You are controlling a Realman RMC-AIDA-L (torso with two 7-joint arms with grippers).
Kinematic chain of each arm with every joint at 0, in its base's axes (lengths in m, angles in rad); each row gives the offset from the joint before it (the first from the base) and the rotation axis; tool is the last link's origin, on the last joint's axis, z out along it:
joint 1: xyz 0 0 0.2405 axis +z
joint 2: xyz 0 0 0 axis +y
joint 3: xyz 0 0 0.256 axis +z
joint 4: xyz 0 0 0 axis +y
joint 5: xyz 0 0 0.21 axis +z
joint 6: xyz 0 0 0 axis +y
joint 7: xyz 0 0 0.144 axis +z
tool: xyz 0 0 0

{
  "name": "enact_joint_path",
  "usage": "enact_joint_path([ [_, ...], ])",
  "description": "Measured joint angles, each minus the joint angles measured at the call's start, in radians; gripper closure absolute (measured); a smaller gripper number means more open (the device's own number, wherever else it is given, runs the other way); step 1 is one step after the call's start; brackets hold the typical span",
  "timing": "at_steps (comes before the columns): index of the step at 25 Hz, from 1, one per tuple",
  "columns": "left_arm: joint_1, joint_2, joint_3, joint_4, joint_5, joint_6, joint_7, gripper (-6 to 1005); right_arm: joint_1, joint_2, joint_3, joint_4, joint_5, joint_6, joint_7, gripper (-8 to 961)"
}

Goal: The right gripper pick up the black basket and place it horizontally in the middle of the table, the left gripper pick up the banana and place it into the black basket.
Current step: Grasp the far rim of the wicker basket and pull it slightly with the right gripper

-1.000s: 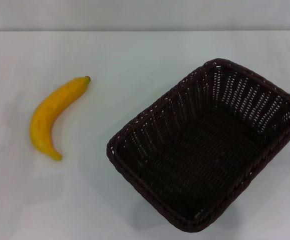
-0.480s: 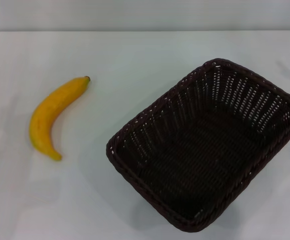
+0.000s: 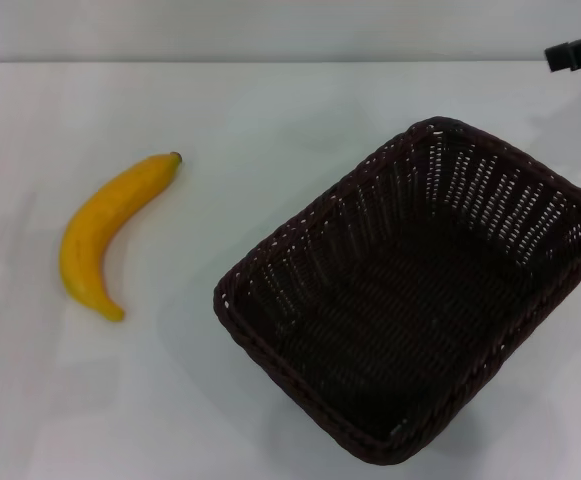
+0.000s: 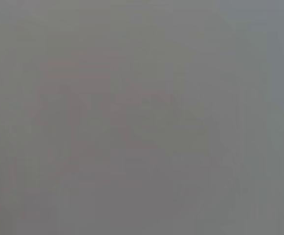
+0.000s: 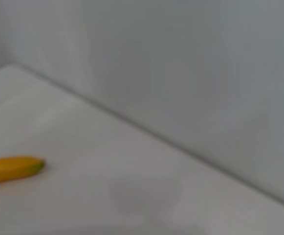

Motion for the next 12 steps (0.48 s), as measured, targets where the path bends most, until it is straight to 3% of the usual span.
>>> enact_joint_path([
  [4,-0.009,-0.001,0.003,0.0,0.004,0.0,-0.001,138,0.102,-0.024,-0.004,0.041,-0.058,0.127,0.096,82],
  [6,-0.013,-0.002,0.004,0.0,0.007,-0.001,-0.006,138,0.131,-0.021,-0.006,0.052,-0.097,0.157,0.125,82],
  [12,-0.004,-0.003,0.004,0.0,0.014,-0.007,-0.027,138,0.235,0.037,-0.017,0.13,-0.3,0.183,0.149,83],
])
